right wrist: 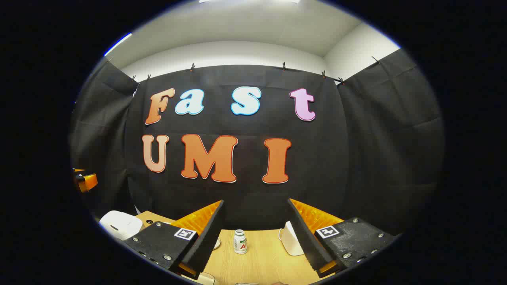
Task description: Close the left gripper, press the button to open the rice cooker; take a wooden spoon from the chopstick holder with the right hand, scoop a spoonful of rice and pour it into the rice cooker, then put the wooden spoon back into the chopstick holder.
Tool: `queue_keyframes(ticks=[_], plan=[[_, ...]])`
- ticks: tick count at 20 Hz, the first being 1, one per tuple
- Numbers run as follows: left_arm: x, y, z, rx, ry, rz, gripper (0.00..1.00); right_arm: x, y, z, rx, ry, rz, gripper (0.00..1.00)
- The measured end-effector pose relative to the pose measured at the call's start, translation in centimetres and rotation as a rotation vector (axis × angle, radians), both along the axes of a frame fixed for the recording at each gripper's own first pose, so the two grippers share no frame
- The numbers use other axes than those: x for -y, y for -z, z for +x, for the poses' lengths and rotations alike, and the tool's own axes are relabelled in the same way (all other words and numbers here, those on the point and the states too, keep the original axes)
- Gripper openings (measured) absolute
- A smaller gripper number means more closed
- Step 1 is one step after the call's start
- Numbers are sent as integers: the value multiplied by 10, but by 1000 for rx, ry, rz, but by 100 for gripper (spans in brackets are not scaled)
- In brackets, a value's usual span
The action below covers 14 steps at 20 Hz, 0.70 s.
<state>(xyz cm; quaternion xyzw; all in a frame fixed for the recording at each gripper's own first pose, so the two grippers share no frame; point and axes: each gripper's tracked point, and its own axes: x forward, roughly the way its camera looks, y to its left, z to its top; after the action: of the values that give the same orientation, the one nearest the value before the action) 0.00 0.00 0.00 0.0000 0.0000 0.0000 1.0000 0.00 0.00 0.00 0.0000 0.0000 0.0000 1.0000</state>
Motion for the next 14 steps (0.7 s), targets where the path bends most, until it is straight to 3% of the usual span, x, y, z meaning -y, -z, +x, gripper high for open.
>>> queue_keyframes(ticks=[1, 2, 6, 8, 9, 10, 12, 13, 14], plan=[[1, -5, 1, 12, 3, 10, 96, 0, -2, -1, 5, 1, 4, 99], [2, -5, 0, 17, 8, 17, 96, -2, -2, -2, 10, -2, 7, 94], [16, -5, -4, 17, 55, 17, 91, -7, -6, -10, 29, -7, -18, 94], [17, -11, -7, 33, 62, 27, 96, -8, -9, -14, 38, -7, -30, 94], [12, -12, -7, 44, 45, 41, 91, -8, -9, -16, 43, -8, -32, 94], [11, -14, -6, 57, 38, 52, 100, -9, -10, -17, 46, -8, -32, 94], [8, -16, -8, 72, 20, 59, 91, -9, -10, -20, 55, -6, -34, 94], [8, -16, -9, 68, 23, 57, 100, -8, -10, -21, 64, 2, -39, 99], [8, -14, -9, 67, 24, 62, 100, -6, -10, -23, 70, 8, -50, 99]])
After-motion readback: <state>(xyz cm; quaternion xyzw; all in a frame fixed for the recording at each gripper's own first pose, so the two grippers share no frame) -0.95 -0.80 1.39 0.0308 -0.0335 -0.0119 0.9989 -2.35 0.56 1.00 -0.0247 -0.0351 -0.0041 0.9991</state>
